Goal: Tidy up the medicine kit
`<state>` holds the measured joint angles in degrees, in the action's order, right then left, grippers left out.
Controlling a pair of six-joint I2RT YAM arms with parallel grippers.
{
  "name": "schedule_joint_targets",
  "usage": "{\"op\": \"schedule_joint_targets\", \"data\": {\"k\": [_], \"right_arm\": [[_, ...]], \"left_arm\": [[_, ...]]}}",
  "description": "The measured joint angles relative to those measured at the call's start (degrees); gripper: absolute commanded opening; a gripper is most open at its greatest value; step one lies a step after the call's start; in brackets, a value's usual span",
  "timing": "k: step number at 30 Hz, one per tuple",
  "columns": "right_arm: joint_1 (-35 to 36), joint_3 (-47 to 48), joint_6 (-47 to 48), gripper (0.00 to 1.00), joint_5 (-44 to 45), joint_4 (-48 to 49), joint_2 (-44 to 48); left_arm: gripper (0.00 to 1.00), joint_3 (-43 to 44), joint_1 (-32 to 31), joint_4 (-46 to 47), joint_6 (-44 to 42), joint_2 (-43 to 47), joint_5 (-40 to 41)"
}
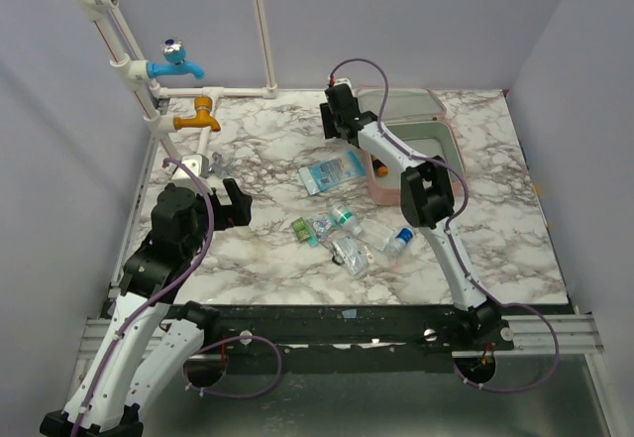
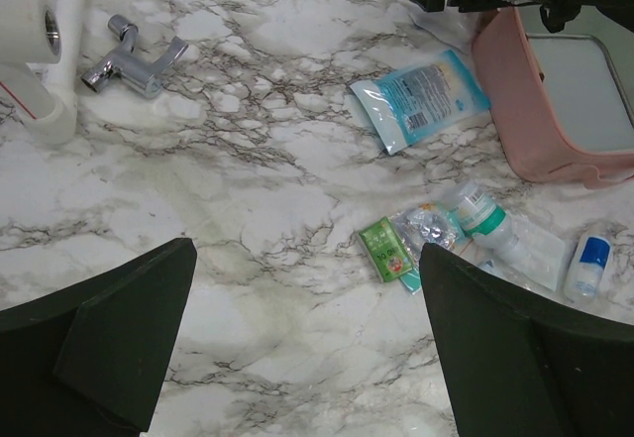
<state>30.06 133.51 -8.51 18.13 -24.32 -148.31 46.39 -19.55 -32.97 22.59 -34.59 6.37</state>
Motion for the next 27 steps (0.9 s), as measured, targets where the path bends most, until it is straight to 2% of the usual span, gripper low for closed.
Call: {"op": "schedule_joint_targets", "data": {"k": [6,14,16,27], "right_arm": [[0.0,0.5,0.1,0.53,0.9,0.4,-2.9],[0.0,1.7,-0.6,0.16,1.3,0.7,-3.7],[0.0,1.7,-0.9,0.02,1.1,0.8,-3.6],[1.3,-3.2,-0.5,0.01,-0.9,5.4,-1.4]], "left_arm": [[0.99,0.0,0.0,0.0,0.0,-0.2,0.0],[0.98,0.0,0.0,0.0,0.0,-0.3,0.0],[0.99,0.0,0.0,0.0,0.0,-0.3,0.0],[0.99,0.0,0.3,0.0,0.0,-0.4,0.0]]}}
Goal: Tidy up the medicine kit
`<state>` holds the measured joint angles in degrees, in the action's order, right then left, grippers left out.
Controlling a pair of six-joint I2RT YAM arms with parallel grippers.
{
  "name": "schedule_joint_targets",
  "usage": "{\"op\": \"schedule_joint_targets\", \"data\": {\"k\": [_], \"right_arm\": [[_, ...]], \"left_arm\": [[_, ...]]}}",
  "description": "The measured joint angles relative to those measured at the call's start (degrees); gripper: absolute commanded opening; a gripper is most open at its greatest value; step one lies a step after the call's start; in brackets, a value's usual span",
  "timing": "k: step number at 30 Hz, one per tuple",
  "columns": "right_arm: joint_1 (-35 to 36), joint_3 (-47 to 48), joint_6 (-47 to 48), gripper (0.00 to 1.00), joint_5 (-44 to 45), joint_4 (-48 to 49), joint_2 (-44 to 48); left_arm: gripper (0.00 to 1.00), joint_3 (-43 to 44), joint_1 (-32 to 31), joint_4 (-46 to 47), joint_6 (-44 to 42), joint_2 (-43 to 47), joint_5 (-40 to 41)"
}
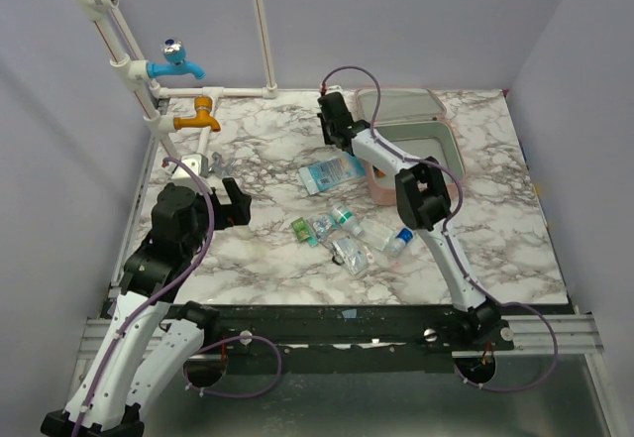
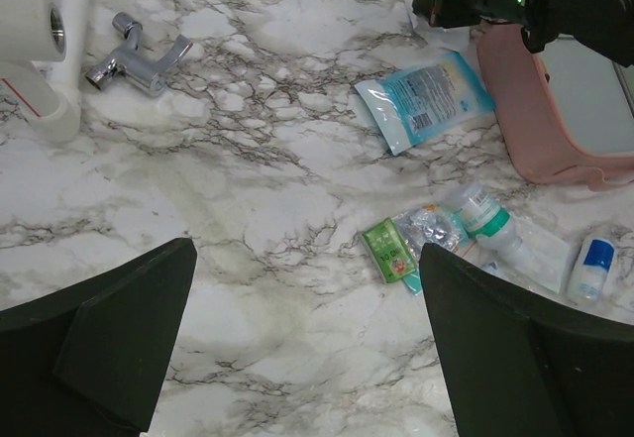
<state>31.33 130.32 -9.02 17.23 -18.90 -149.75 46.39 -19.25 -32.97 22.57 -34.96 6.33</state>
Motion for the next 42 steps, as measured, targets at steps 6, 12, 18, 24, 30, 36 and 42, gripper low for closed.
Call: {"op": "schedule_joint_targets", "data": {"k": [6,12,18,24,30,36,42], "right_arm": [[3.7,-3.7,0.1,0.01,-1.9,0.4,2.8],[5.7,-10.9,-0.4,0.01,-4.8,0.4,10.1],[5.5,-19.0,-1.2,0.01,-6.2,1.5,21.9],[5.3,-26.8,-1.4,0.01,-5.7,2.5,33.5],[4.9,-36.6,-1.4,0.01,-3.1,1.4,43.6],[2.0,-44.2,-2.2,0.01,-1.0,-0.9,51.1],[-6.1,-49.9,-5.7,0.01,-0.4,-0.9,53.8]], "left_arm": [[0.98,0.0,0.6,0.0,0.0,0.0,-0.2],[0.99,0.0,1.3,0.0,0.0,0.0,-1.0],[0.99,0.0,2.0,0.0,0.0,0.0,-1.7],[0.99,0.0,2.3,0.0,0.0,0.0,-2.5],[0.99,0.0,2.3,0.0,-0.5,0.0,-5.7],[0.99,0.0,2.3,0.0,-0.7,-0.4,-7.1],[0.98,0.0,2.3,0.0,-0.7,-2.2,-8.4]]}}
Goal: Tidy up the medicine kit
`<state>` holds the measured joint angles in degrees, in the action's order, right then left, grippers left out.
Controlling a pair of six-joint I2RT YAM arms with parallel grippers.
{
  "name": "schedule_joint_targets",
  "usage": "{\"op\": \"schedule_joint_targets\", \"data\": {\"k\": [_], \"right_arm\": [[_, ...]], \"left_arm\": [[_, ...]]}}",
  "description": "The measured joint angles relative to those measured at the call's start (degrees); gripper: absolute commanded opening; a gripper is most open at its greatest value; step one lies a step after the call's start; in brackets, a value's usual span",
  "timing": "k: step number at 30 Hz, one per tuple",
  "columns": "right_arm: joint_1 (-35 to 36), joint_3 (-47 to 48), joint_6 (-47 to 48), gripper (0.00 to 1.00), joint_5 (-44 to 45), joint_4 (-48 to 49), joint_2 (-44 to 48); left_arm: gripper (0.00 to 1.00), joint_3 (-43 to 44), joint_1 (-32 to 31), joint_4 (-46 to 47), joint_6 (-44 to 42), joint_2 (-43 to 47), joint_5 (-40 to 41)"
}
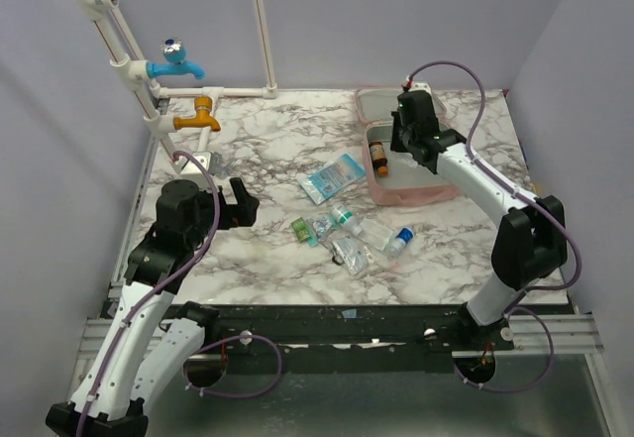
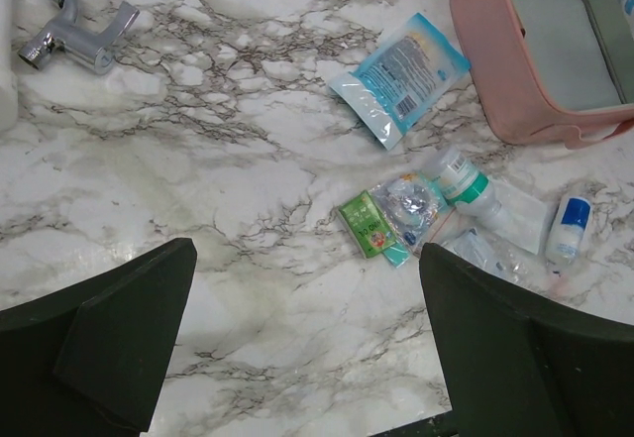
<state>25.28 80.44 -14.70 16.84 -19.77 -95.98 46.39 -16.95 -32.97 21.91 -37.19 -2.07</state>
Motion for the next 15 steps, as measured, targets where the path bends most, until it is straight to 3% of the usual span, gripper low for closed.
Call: {"op": "schedule_joint_targets", "data": {"k": [4,15], "right_arm": [[-4.3,-3.4,-2.5,0.01,0.0,0.0,-0.2],[-7.7,-3.5,-14.6,0.01,-0.7,3.9,-7.9]], "left_arm": [[0.98,0.0,0.0,0.0,0.0,-0.7,-0.2],[0.99,0.0,0.0,0.0,0.0,-0.8,-0.3]]}}
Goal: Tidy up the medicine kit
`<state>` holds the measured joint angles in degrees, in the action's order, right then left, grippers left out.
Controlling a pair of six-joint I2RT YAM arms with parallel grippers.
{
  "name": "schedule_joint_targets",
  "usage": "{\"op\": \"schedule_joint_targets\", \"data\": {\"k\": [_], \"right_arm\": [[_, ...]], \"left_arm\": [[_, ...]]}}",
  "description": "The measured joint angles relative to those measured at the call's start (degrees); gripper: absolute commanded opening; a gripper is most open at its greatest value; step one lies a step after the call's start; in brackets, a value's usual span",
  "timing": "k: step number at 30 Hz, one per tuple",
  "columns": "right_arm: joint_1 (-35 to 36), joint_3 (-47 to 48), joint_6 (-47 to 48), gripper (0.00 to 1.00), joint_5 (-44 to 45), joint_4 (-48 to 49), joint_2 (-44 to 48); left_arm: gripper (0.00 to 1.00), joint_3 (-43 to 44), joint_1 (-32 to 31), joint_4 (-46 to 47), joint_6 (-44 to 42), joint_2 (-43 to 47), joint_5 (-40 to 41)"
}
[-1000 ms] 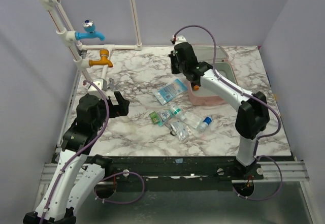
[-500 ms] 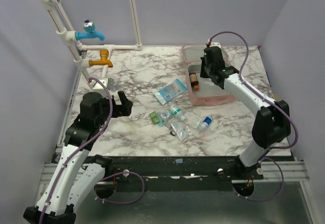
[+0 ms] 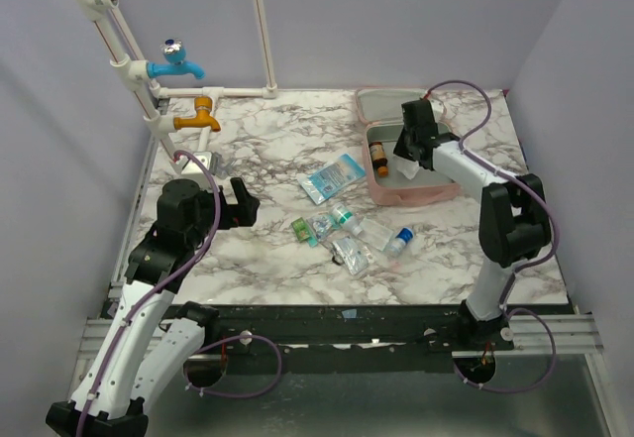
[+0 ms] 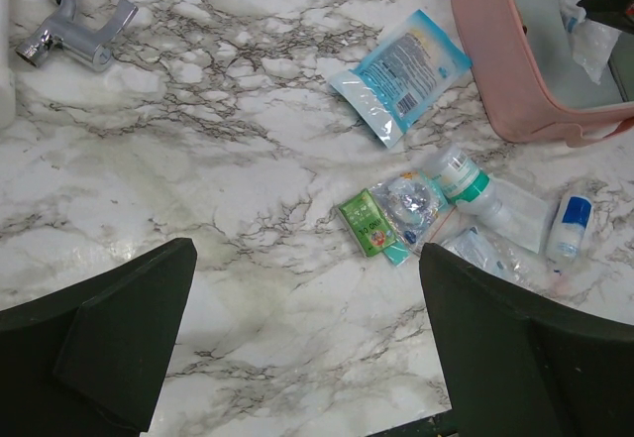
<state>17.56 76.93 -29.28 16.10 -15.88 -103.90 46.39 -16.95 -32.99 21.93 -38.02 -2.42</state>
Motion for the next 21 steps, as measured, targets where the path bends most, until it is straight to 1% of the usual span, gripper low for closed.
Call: {"op": "schedule_joint_targets", "data": {"k": [5,13,15,18,20,21], "right_arm": [[-0.8,0.8,-6.1,0.01,1.5,1.8,-4.7],[-1.7,6.2,-14.1,0.01,3.7,3.5,-12.0],[-2.0,7.4,-15.8,0.12,3.9,3.5,-13.4],[-2.4,9.2,-17.7,0.40,4.1,3.6,-15.1],[-2.4,10.2,-18.3,0.51,4.2,3.7,-15.7],[-2.5,10.7,-18.3,0.54,4.2,3.6,-15.9]], "left_arm": [[0.98,0.0,0.0,0.0,0.2,-0.1,0.0],[0.99,0.0,0.0,0.1,1.3,-2.0,-2.6],[0.99,0.0,0.0,0.4,1.8,-2.6,-4.2],[0.99,0.0,0.0,0.9,2.4,-3.8,-6.2],[0.99,0.0,0.0,1.2,3.0,-5.1,-7.3],[0.99,0.0,0.0,1.3,3.2,-5.9,-7.7]]}}
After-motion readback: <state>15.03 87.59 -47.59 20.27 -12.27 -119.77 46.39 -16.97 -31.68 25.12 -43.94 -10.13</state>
